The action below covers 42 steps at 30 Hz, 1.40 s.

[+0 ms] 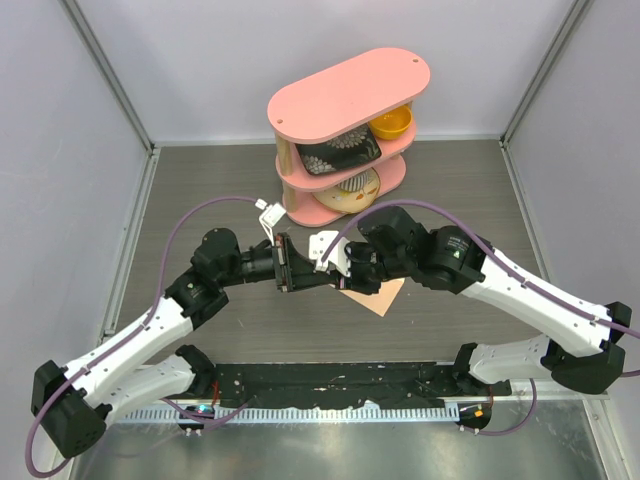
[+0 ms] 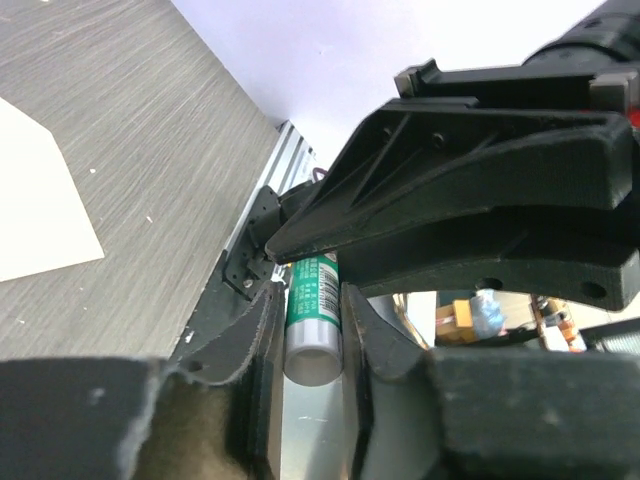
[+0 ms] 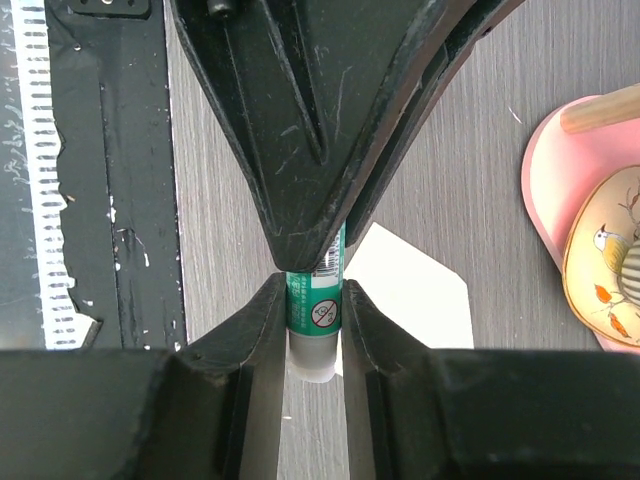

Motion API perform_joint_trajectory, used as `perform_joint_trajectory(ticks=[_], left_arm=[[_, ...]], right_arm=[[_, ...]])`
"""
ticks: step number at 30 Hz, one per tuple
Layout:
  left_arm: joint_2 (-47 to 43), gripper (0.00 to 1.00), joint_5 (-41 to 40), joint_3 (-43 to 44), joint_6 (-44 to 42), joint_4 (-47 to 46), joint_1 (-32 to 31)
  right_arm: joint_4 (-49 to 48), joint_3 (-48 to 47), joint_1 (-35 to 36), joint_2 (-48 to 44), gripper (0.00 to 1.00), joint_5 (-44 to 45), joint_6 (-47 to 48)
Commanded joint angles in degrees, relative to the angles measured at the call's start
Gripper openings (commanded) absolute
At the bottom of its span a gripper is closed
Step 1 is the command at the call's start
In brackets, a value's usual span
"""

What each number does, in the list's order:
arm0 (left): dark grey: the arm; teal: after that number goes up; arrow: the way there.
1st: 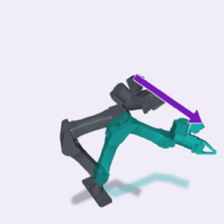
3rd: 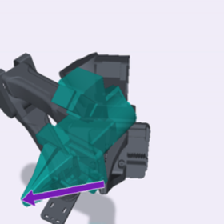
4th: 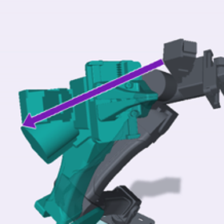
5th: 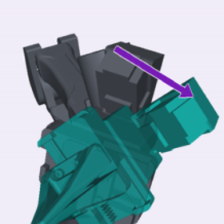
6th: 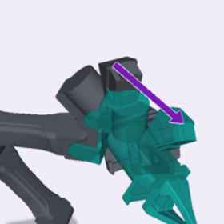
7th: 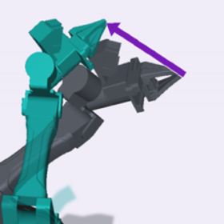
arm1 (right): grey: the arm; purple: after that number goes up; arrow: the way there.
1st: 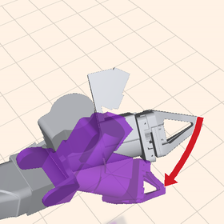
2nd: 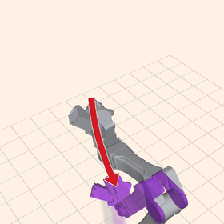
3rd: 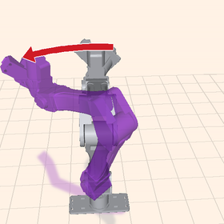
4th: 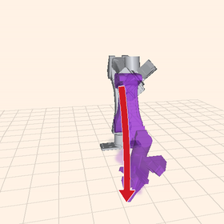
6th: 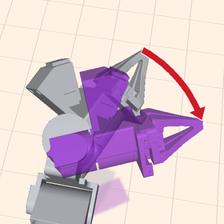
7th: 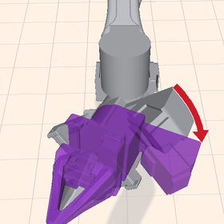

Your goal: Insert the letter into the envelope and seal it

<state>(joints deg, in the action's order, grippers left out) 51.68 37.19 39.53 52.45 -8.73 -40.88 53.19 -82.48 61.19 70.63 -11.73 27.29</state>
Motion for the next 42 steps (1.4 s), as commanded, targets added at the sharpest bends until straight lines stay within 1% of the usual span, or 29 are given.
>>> perform_joint_trajectory(ticks=[1,2,3,4,5,6,8,9,10,11,13,14,16,17,18,19,20,21,22,23,24,25,27,28,31,32,36,40,42], left_arm=[[0.61,0.14,0.25,1.78,-0.77,-1.46,-0.42],[0.96,0.03,1.12,1.87,-0.85,-1.72,-0.43],[1.40,0.00,1.39,1.87,-0.94,-1.81,-0.34],[1.75,0.00,1.48,1.87,-1.38,-1.64,-0.42],[1.84,0.00,1.66,1.78,-2.08,-1.12,-0.34],[1.93,0.00,1.48,1.78,-3.13,1.50,0.53],[1.67,0.00,1.75,1.69,-5.76,3.45,2.11],[1.41,0.00,1.48,1.69,-7.25,5.29,3.69],[0.97,0.00,0.79,2.13,-8.75,6.70,4.31],[0.97,0.00,0.17,2.39,-12.16,7.93,4.76],[1.66,0.00,-0.97,3.70,-15.51,10.92,5.73],[2.19,0.00,-1.41,4.50,-17.71,12.23,5.73],[3.33,0.00,-1.68,6.86,-24.56,15.23,5.55],[4.47,0.00,-2.38,7.66,-26.67,16.37,5.38],[5.18,0.00,-3.08,8.54,-32.09,18.64,4.59],[5.71,0.00,-3.78,10.38,-34.93,20.06,3.80],[6.32,0.00,-6.84,11.35,-37.48,21.55,2.92],[7.55,0.00,-8.61,12.23,-40.46,24.61,0.65],[8.17,0.00,-10.45,13.98,-45.02,26.12,-0.59],[8.78,0.00,-13.60,14.69,-46.80,27.35,-2.25],[9.48,0.00,-13.81,15.40,-48.13,28.15,-2.71],[9.93,0.00,-13.98,15.66,-50.40,28.50,-3.15],[11.68,0.00,-13.11,16.97,-52.18,30.16,-4.20],[12.47,0.00,-13.11,17.51,-56.45,30.79,-4.64],[15.71,0.00,-16.00,18.91,-59.64,32.11,-6.22],[16.69,0.00,-17.05,19.44,-61.65,32.72,-7.18],[20.21,0.00,-21.71,20.06,-63.61,31.94,-9.39],[23.54,0.00,-25.67,19.36,-63.87,27.64,-11.32],[25.04,0.00,-27.16,20.06,-63.35,25.44,-12.46]], right_arm=[[-4.58,-0.49,0.42,-1.02,0.01,-0.05,-1.62],[-4.76,-0.67,0.34,-0.85,0.01,0.21,-2.06],[-4.94,-0.84,0.16,-0.76,0.09,0.39,-3.98],[-4.94,-1.19,-0.28,-0.50,0.21,0.91,-5.56],[-4.50,-2.50,-0.98,0.38,0.53,0.83,-7.93],[-3.54,-3.64,-3.25,1.17,0.66,0.13,-11.08],[1.11,-7.06,-5.80,3.27,0.86,-3.38,-13.22],[2.26,-7.52,-7.56,3.46,0.87,-4.96,-13.66],[3.49,-7.26,-11.32,3.29,0.87,-8.37,-14.10],[3.85,-6.91,-13.27,2.94,0.87,-9.71,-14.10],[4.90,-6.12,-17.40,2.14,0.87,-12.08,-13.84],[5.08,-5.07,-21.68,2.06,0.87,-13.92,-13.75],[5.35,-3.66,-26.97,2.40,0.87,-16.04,-13.23],[5.17,-1.83,-31.96,2.67,0.87,-17.27,-12.70],[4.74,-0.68,-34.36,2.84,0.86,-17.63,-12.61],[2.29,0.72,-36.82,2.93,0.86,-17.89,-12.78],[0.62,4.39,-39.54,2.76,0.84,-17.72,-14.00],[-1.23,6.34,-44.00,2.76,0.83,-17.89,-14.54],[-4.46,10.02,-46.49,2.93,0.81,-18.68,-14.89],[-6.24,11.80,-48.42,3.11,0.80,-19.29,-15.50],[-8.00,13.47,-51.49,3.46,0.79,-20.43,-16.90],[-10.97,16.27,-52.39,4.42,0.78,-21.14,-16.92],[-14.15,18.66,-53.54,5.39,0.77,-21.76,-16.75],[-16.69,20.32,-53.54,6.09,0.77,-21.67,-15.78],[-17.51,20.61,-53.63,11.09,0.77,-22.10,-12.80],[-17.33,20.43,-53.63,14.24,0.77,-22.29,-12.26],[-19.34,20.16,-53.72,19.27,0.74,-22.03,-11.29],[-26.80,21.13,-53.11,23.05,0.69,-21.41,-17.86],[-30.31,21.57,-52.40,24.89,0.68,-20.45,-19.28]])
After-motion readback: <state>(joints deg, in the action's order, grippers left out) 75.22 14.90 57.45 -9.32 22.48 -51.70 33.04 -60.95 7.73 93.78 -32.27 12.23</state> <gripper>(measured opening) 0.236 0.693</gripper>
